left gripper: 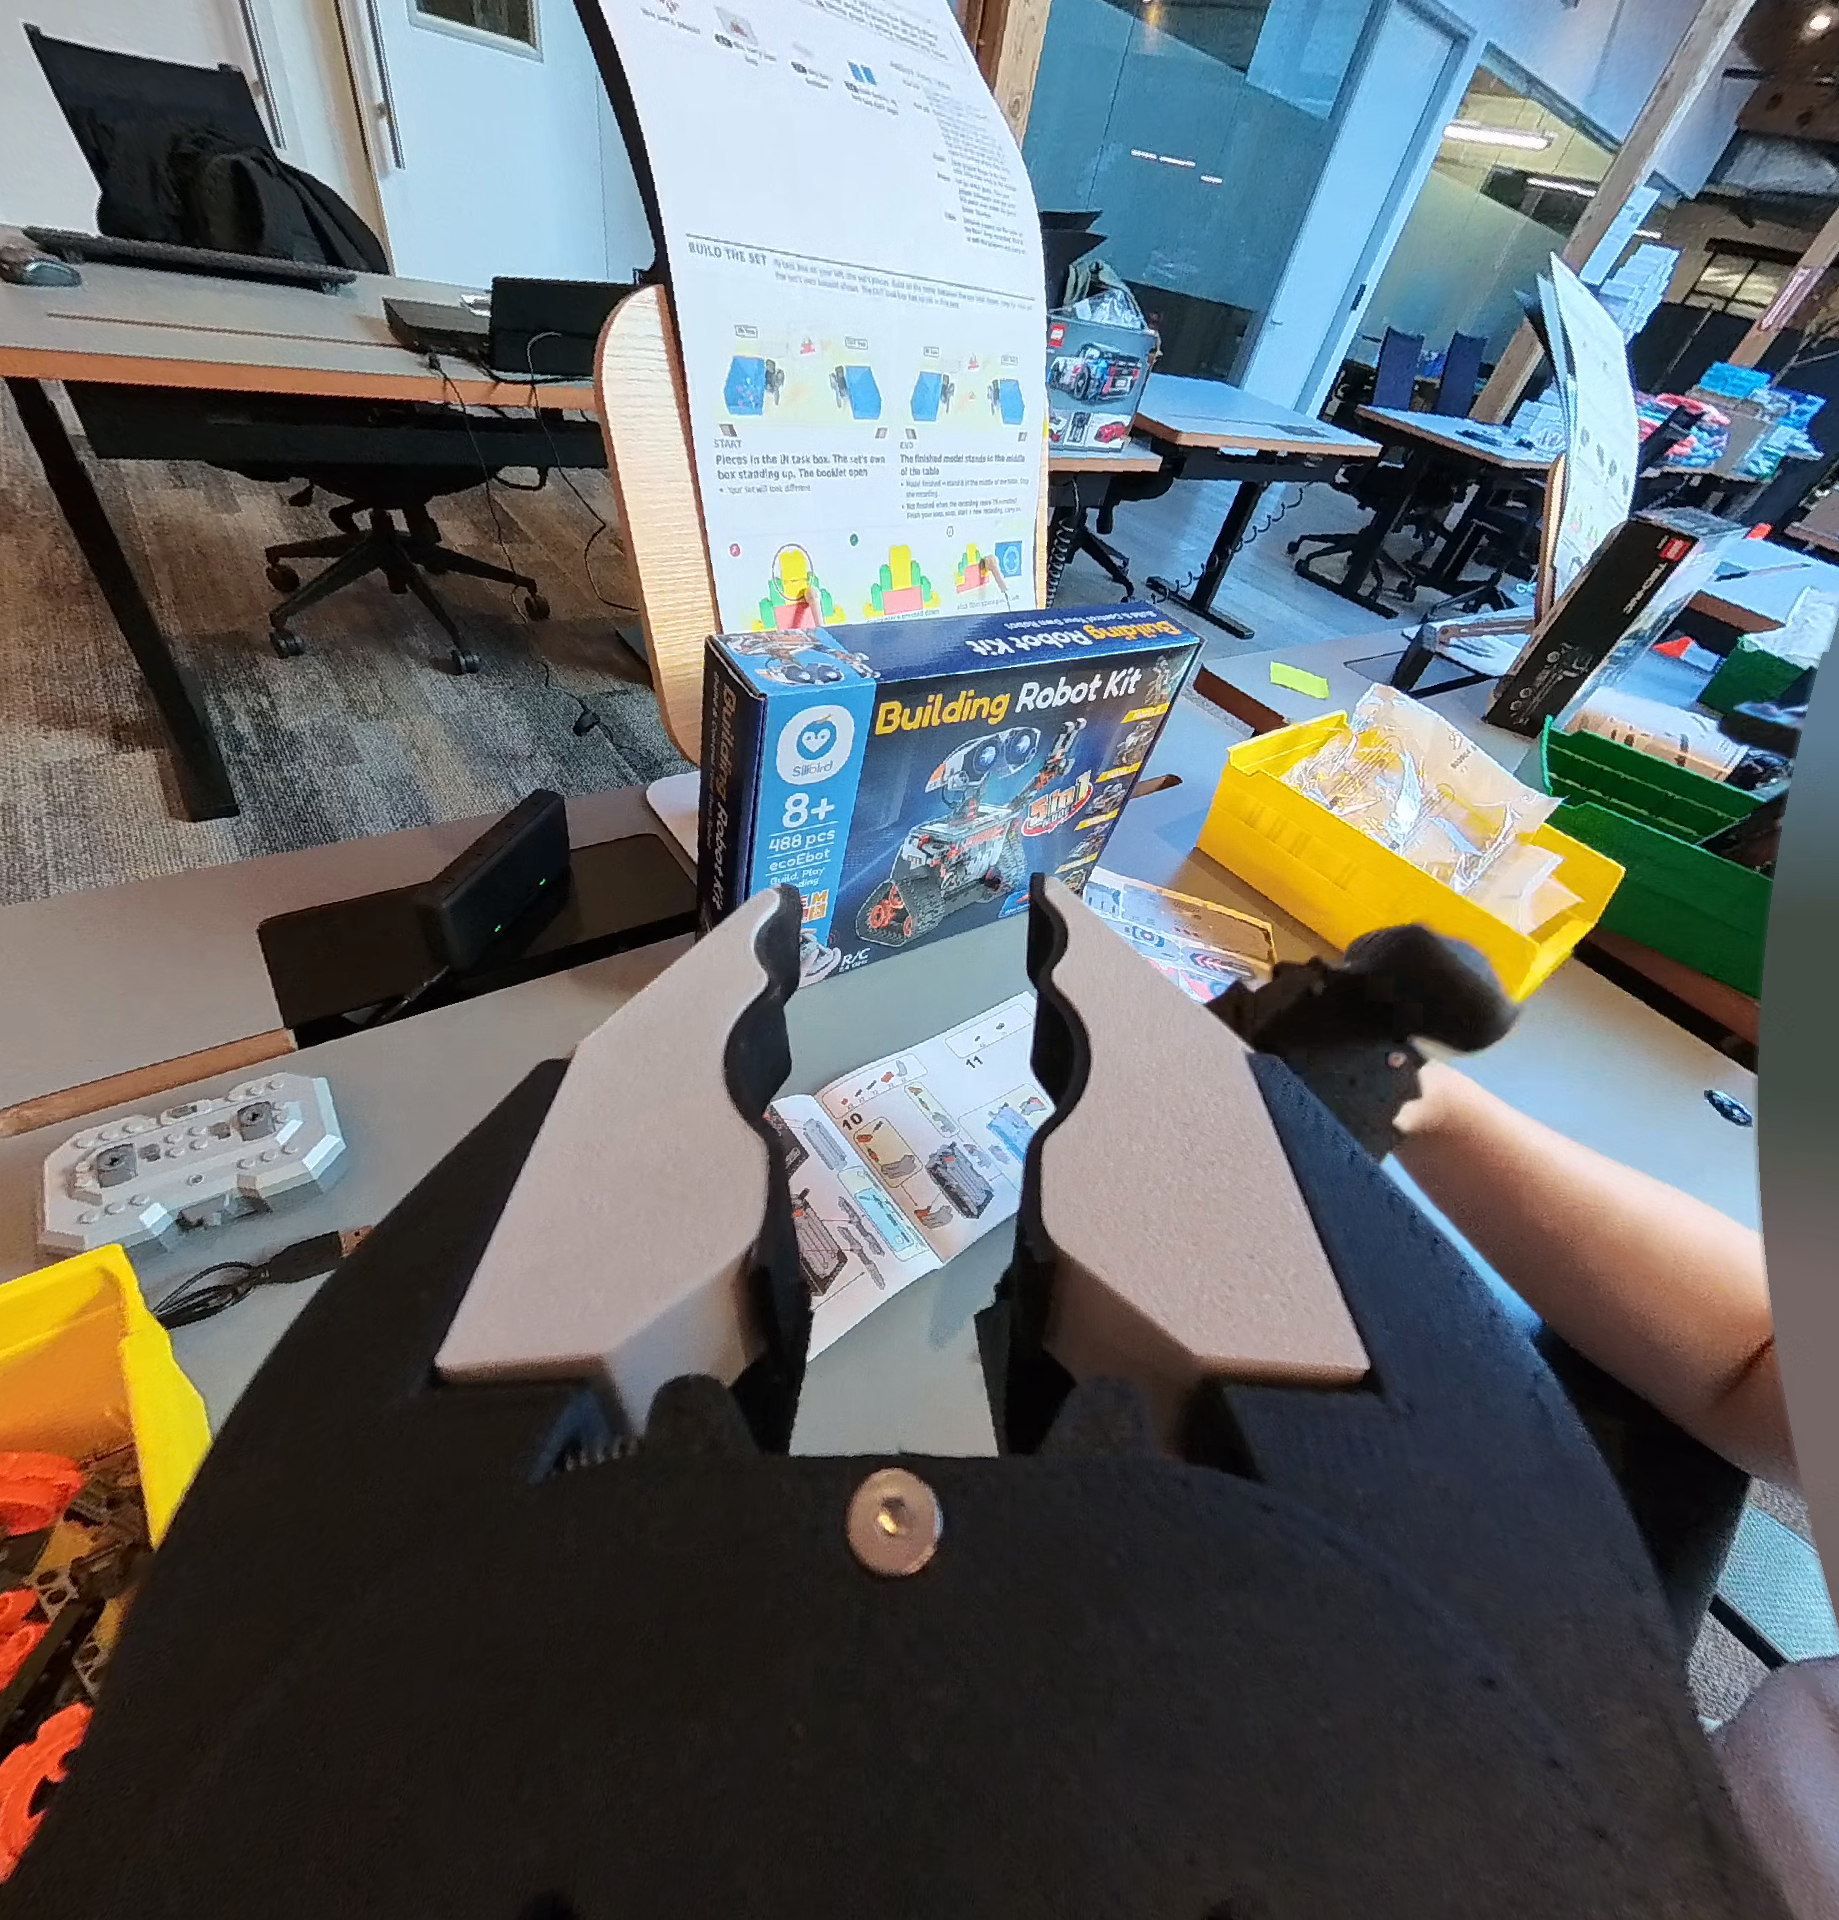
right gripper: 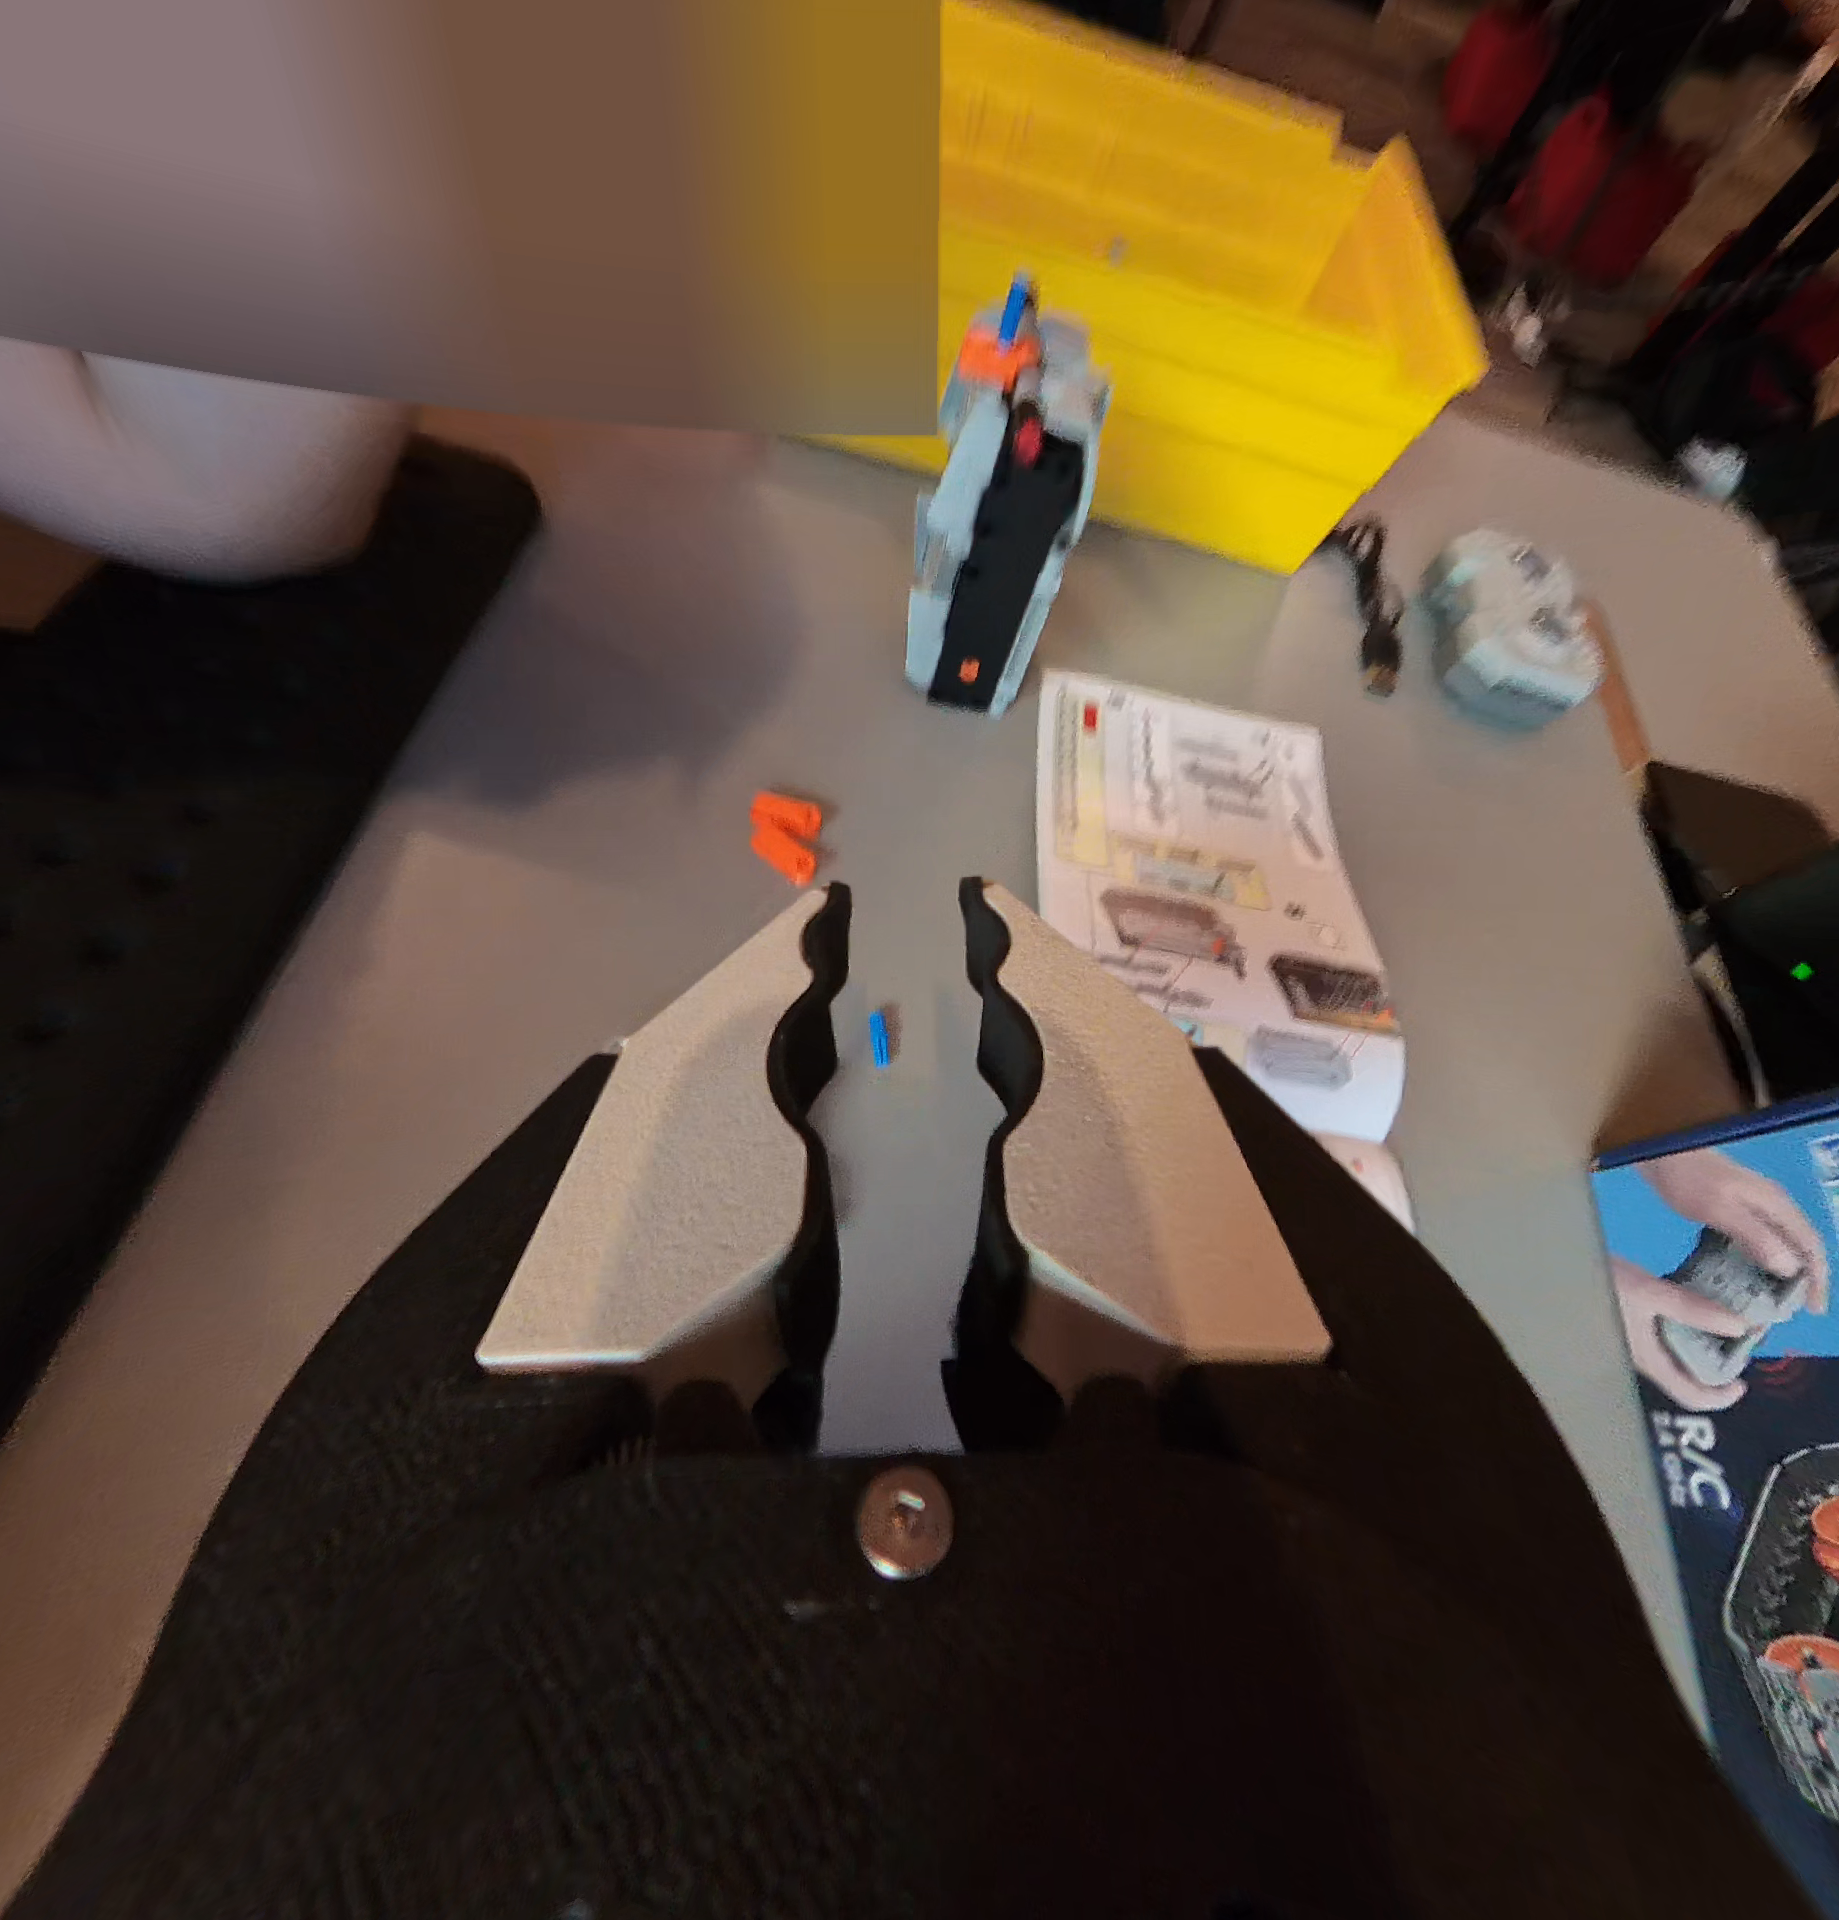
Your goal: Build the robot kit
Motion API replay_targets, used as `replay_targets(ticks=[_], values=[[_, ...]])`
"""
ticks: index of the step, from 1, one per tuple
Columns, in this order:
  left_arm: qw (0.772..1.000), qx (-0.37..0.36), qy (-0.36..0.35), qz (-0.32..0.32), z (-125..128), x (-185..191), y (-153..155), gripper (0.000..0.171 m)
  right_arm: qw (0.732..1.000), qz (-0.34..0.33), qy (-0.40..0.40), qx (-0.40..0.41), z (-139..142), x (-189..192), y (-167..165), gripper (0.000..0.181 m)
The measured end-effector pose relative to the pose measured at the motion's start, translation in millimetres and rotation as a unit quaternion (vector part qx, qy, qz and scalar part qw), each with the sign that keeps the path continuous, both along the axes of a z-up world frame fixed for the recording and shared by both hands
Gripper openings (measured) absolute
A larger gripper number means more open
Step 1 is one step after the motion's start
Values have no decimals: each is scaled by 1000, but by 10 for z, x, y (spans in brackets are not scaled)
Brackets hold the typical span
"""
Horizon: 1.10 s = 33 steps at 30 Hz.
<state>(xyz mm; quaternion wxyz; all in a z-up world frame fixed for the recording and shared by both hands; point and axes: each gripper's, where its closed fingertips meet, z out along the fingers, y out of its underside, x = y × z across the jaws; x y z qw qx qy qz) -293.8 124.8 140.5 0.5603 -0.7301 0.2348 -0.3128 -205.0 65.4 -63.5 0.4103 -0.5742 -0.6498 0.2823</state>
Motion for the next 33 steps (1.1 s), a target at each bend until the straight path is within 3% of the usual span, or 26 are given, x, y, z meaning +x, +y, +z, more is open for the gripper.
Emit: replay_targets(ticks=[3,7,33], values=[[1000,2,-2,3,16,-13,-5,42,996,-10,-89,7,-391,13,114,11],[1000,4,1,0,17,-14,-32,42,991,5,-132,-13,-742,43,114,8],[1000,-10,-1,8,-39,-41,51,42,994,-23,-102,-43,-767,268,229,8]])
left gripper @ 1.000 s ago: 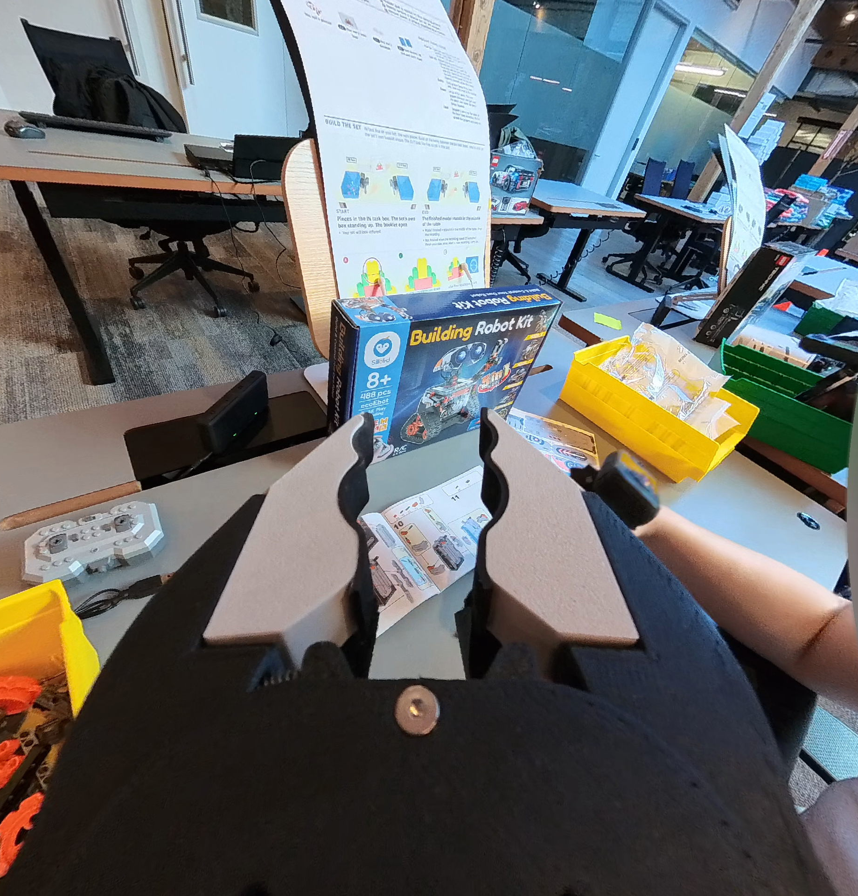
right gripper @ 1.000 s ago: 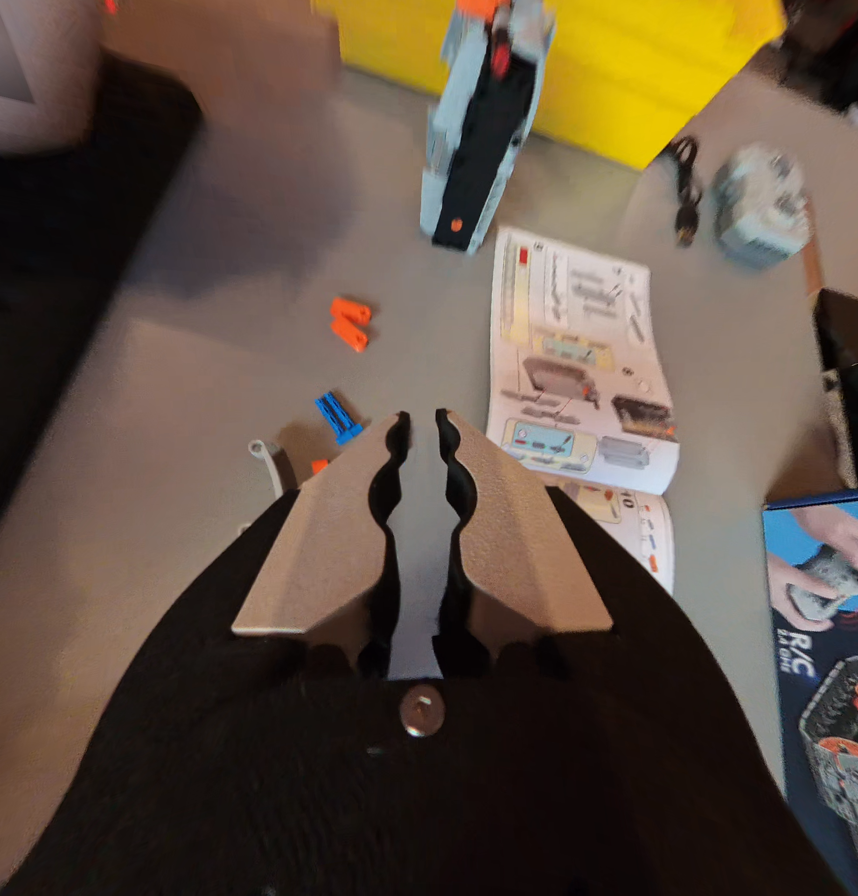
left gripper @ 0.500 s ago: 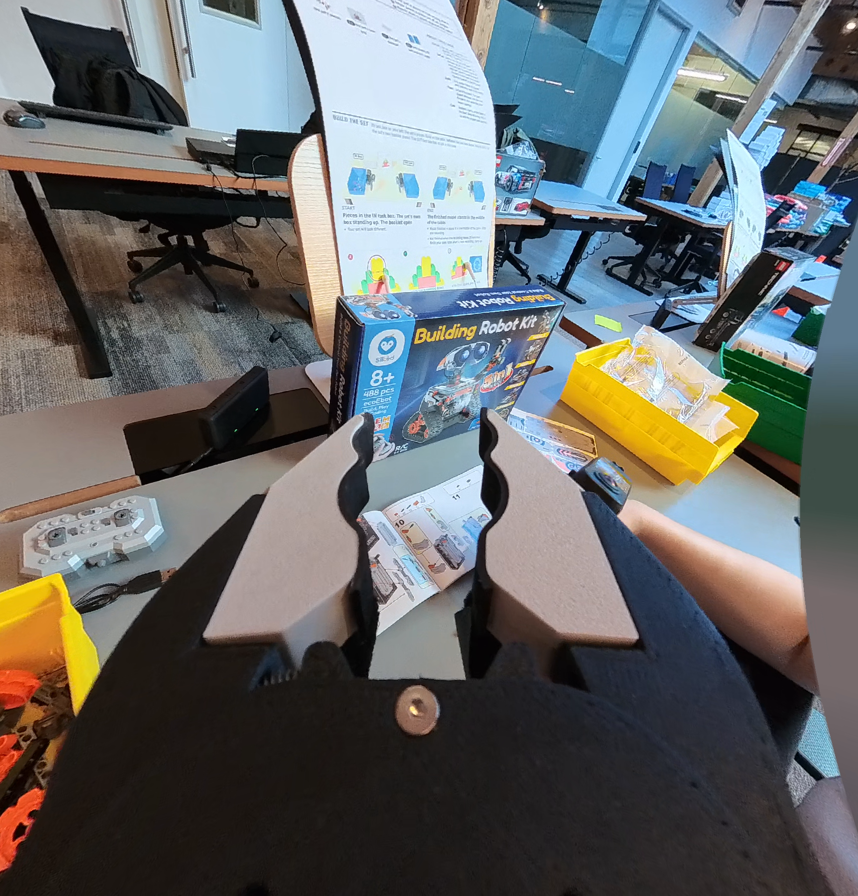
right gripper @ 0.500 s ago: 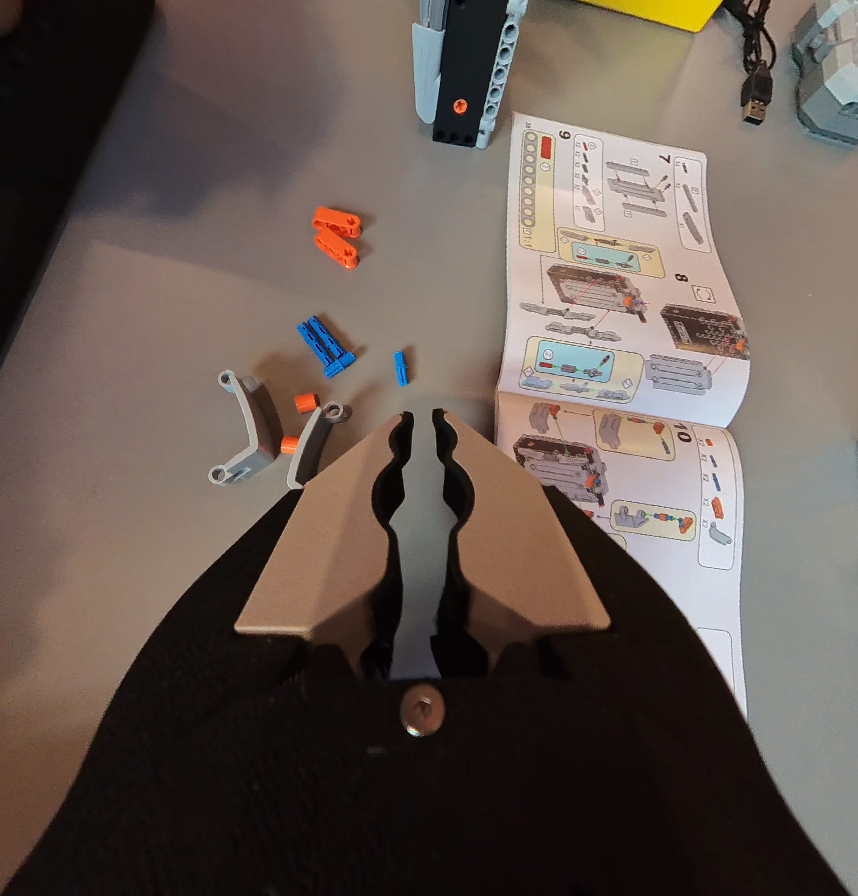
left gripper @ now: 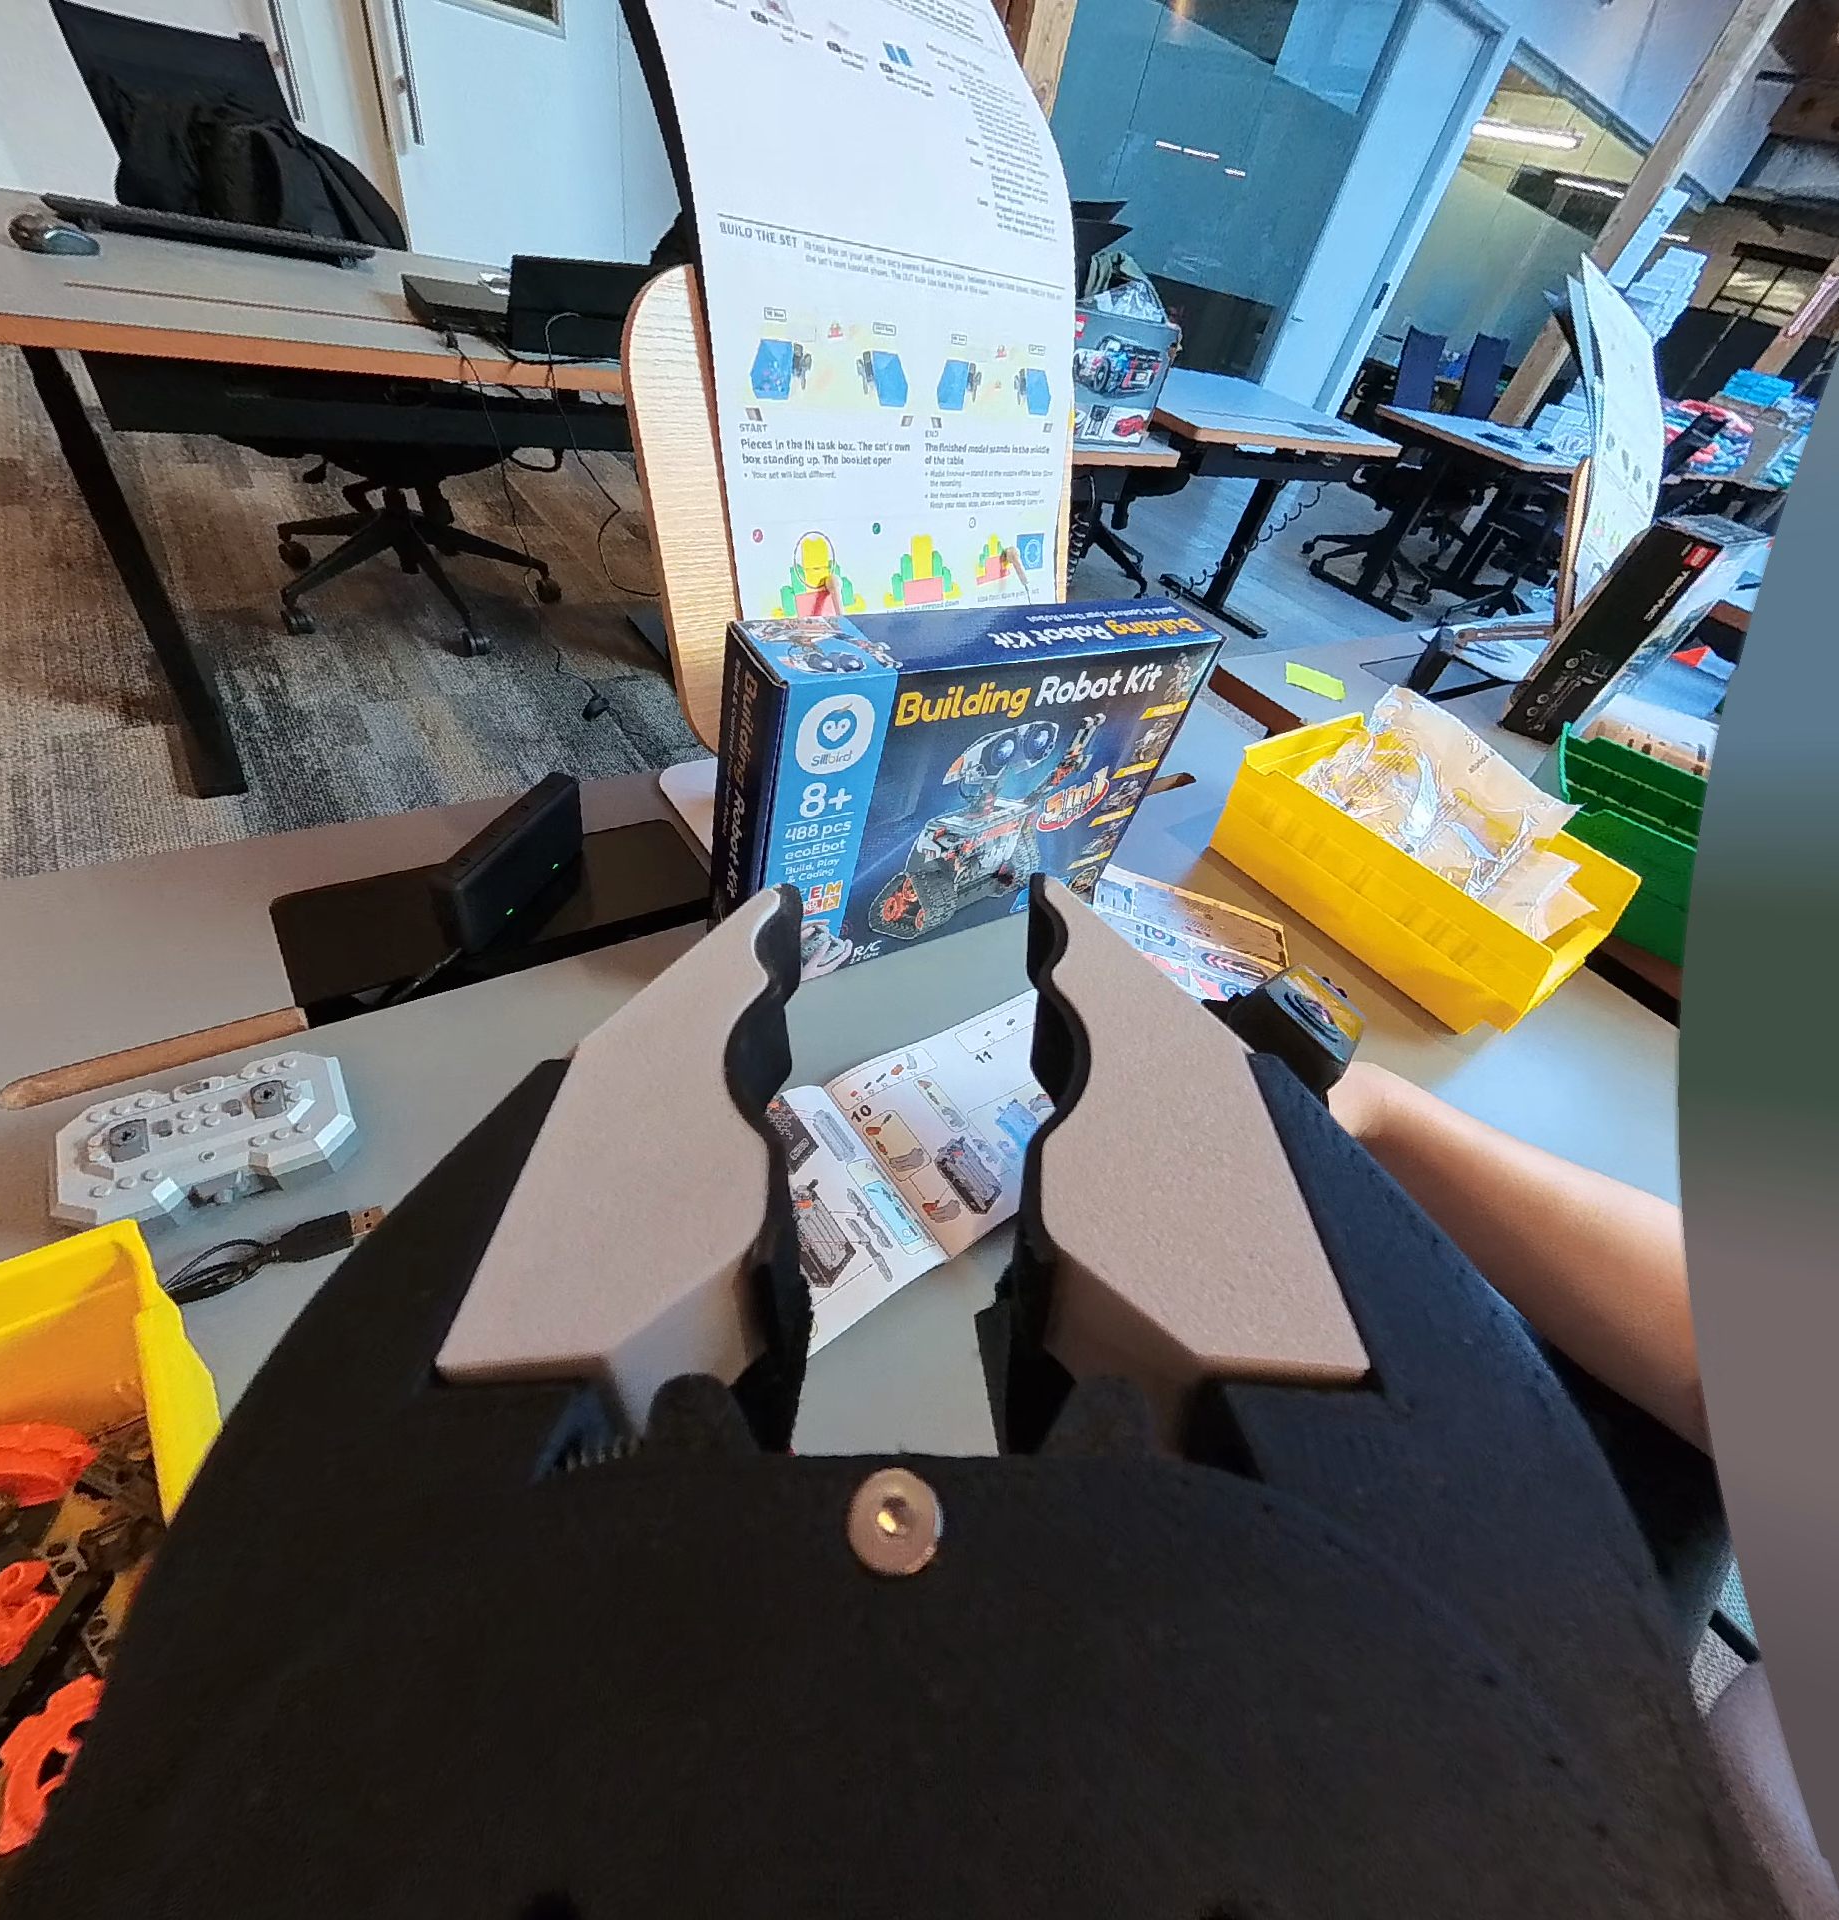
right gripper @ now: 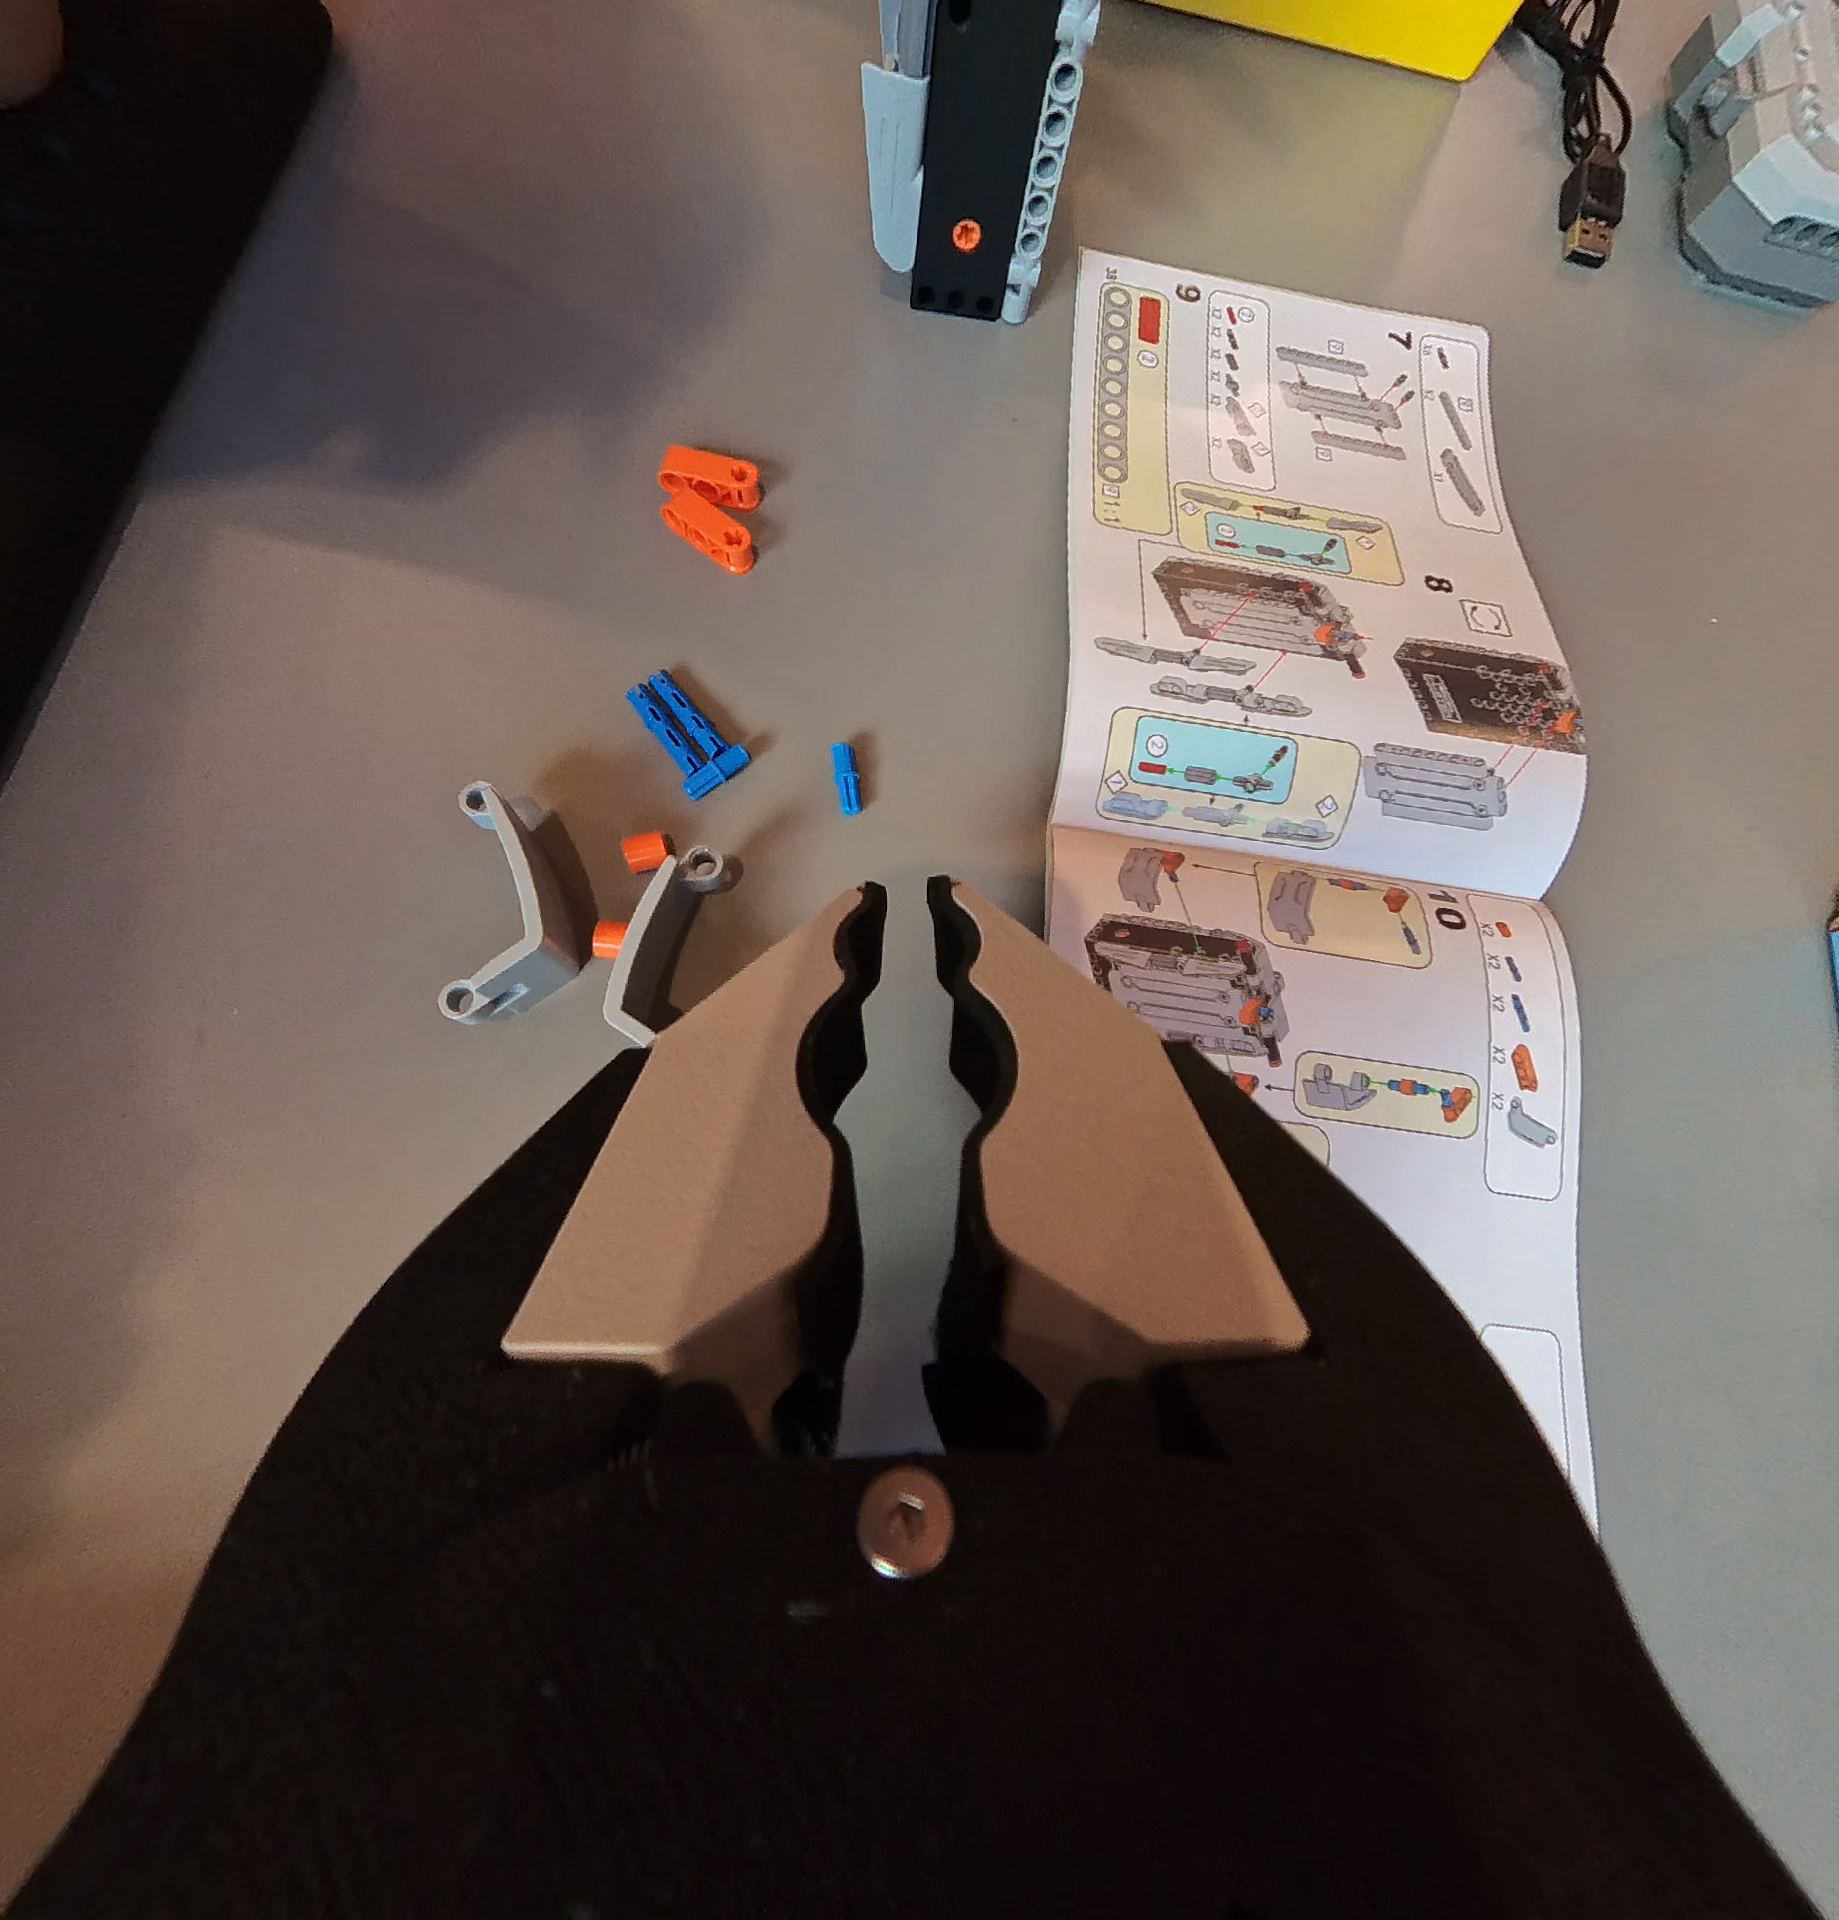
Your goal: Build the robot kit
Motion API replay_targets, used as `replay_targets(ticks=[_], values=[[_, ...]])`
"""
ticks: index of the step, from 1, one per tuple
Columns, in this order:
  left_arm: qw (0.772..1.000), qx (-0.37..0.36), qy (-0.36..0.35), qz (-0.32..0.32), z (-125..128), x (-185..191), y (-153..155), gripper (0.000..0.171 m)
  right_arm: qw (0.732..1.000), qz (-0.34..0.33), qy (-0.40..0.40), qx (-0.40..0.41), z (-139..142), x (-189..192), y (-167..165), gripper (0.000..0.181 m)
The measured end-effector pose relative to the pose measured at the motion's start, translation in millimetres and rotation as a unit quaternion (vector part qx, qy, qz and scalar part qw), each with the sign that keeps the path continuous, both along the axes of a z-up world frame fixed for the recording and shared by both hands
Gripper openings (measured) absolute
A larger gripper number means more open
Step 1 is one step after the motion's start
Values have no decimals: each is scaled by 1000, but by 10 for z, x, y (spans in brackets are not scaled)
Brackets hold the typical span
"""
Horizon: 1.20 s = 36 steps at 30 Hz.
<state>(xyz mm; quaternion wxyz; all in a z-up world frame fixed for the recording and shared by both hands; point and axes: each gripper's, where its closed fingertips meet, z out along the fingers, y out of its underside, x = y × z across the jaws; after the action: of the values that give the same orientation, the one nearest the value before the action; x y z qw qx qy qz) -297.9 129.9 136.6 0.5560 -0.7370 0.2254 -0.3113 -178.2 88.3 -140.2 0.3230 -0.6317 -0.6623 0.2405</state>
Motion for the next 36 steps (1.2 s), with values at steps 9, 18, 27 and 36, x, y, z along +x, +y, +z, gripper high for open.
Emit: replay_targets(ticks=[9,18,27,36], values=[[1000,11,-15,0,73,-38,-43,42,995,98,-28,1,222,-544,-424,3],[1000,9,-19,-9,74,-28,-54,42,980,136,-146,-16,-203,-446,-426,5],[1000,9,-16,-8,68,-17,-48,42,979,133,-153,-29,-266,-434,-424,4],[994,-37,-28,-97,-37,293,-194,44,953,60,-23,297,979,-140,-15,4]])
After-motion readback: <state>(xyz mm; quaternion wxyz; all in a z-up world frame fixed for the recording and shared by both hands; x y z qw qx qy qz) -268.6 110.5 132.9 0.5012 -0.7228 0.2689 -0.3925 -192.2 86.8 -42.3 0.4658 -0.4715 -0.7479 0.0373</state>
